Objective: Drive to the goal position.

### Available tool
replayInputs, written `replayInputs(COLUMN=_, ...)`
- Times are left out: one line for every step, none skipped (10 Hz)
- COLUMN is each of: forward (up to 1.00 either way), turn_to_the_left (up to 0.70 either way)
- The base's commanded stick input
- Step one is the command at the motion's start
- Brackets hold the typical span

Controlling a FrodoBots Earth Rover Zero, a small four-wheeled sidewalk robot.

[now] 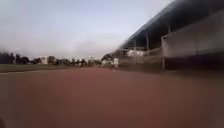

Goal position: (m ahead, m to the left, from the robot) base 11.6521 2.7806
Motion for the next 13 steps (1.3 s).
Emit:
replayInputs(forward=0.70, turn_to_the_left=0.00)
replayInputs(forward=0.70, turn_to_the_left=0.00)
replayInputs(forward=0.70, turn_to_the_left=0.00)
replayInputs(forward=0.70, turn_to_the_left=0.00)
replayInputs(forward=0.70, turn_to_the_left=0.00)
replayInputs(forward=0.70, turn_to_the_left=0.00)
replayInputs(forward=0.70, turn_to_the_left=0.00)
replayInputs(forward=0.70, turn_to_the_left=0.00)
replayInputs(forward=0.70, turn_to_the_left=0.00)
replayInputs(forward=0.70, turn_to_the_left=0.00)
replayInputs(forward=0.70, turn_to_the_left=0.00)
replayInputs(forward=0.70, turn_to_the_left=0.00)
replayInputs(forward=0.70, turn_to_the_left=0.00)
